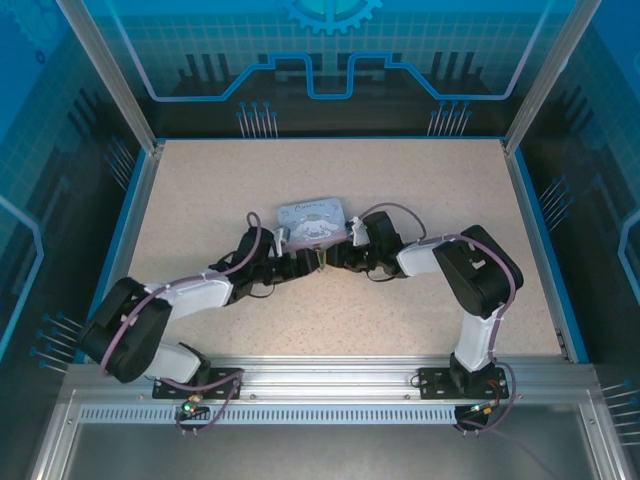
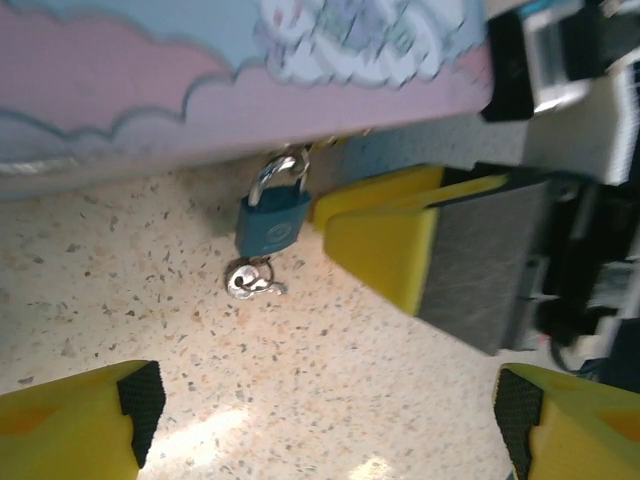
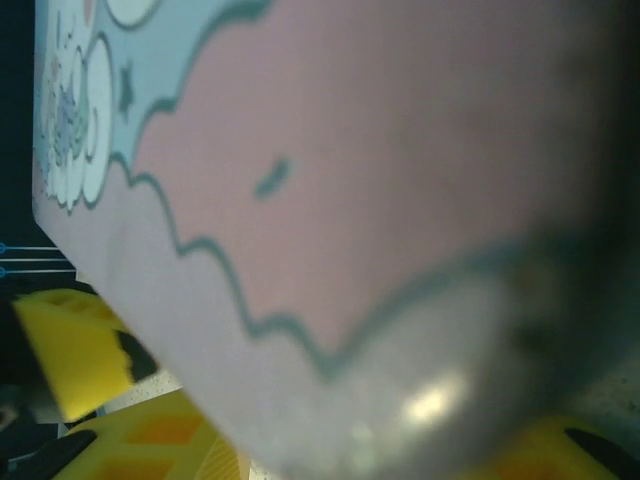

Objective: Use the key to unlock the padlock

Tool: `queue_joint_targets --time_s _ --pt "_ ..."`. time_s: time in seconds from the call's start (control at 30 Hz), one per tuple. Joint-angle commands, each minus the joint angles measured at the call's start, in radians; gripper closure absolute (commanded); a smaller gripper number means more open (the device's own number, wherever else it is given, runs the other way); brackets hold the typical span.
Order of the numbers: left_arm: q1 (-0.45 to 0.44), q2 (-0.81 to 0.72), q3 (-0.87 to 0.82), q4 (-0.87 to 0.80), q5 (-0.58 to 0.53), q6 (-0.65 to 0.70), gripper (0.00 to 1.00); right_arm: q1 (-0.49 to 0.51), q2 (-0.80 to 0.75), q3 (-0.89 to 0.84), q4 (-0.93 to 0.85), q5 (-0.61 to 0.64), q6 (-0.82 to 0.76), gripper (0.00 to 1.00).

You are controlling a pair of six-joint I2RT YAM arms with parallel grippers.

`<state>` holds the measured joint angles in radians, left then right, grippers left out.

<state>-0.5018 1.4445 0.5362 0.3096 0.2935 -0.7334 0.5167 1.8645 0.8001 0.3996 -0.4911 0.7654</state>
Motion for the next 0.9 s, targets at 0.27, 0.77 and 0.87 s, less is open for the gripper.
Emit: queue_joint_targets --time_s 0.27,0.77,0.87 --pt "-0.065 0.256 -0.025 0.416 -0.115 0.109 0.26 -0.052 -0.084 -0.118 0.028 0.03 0.041 0.58" --pt "-0.074 0.521 -0.053 0.782 -0.167 0.045 0.31 -0.081 0.012 -0.06 0.061 -0.019 0.092 0.67" --pt "-0.081 0.556 -0.059 0.834 -0.175 0.015 0.32 -0.08 0.034 -0.045 0.072 -0.021 0.111 0.71"
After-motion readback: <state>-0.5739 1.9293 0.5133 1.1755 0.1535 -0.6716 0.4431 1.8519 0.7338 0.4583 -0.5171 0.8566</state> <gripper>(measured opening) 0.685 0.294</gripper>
